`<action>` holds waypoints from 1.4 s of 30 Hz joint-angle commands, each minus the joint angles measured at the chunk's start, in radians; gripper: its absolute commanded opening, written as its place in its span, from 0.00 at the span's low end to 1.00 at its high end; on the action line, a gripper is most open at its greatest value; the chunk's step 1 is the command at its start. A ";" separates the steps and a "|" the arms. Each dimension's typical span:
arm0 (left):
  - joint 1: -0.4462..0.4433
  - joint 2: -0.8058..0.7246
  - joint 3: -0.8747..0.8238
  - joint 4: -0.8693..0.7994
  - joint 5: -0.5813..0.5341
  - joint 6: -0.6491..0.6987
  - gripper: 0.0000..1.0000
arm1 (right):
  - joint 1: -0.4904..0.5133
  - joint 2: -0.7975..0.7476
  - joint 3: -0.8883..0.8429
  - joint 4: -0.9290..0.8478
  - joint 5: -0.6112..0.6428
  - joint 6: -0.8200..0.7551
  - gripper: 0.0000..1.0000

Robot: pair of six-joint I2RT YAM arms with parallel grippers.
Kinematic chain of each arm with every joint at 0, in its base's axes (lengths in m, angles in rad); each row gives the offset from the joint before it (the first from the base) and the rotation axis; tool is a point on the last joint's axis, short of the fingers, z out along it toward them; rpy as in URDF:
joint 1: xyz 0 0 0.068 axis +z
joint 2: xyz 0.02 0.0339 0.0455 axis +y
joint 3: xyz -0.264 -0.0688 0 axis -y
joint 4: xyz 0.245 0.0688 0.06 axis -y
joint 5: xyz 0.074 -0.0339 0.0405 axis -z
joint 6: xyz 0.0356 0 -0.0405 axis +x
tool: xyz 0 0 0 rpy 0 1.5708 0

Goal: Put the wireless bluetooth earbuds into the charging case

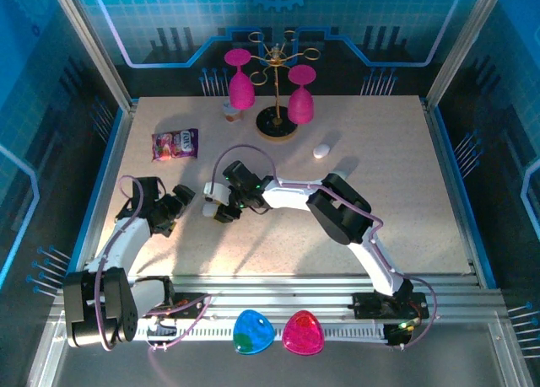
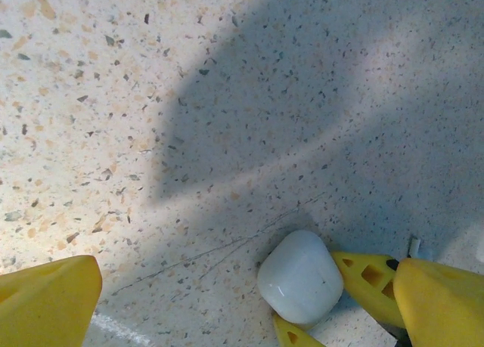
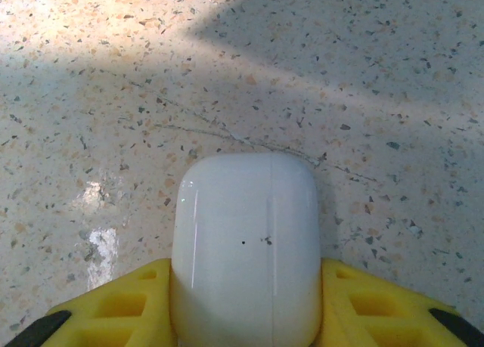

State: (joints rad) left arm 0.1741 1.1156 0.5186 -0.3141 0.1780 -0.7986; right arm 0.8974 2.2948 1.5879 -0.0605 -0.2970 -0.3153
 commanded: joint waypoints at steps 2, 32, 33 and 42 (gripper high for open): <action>0.011 -0.034 -0.011 0.014 0.040 0.032 0.99 | 0.001 -0.084 -0.075 0.031 -0.004 0.005 0.35; -0.530 -0.017 0.104 0.630 0.579 0.350 0.69 | -0.088 -1.045 -0.631 -0.038 0.177 -0.157 0.36; -0.534 -0.015 0.106 0.635 0.582 0.351 0.66 | -0.090 -1.052 -0.631 -0.040 0.173 -0.157 0.36; -0.552 -0.013 0.106 0.678 0.634 0.343 0.45 | -0.098 -1.061 -0.629 -0.029 0.164 -0.158 0.36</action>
State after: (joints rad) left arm -0.3672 1.0988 0.6098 0.3206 0.7670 -0.4679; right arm 0.8089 1.2526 0.9661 -0.1040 -0.1127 -0.4656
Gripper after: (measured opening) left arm 0.469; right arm 0.387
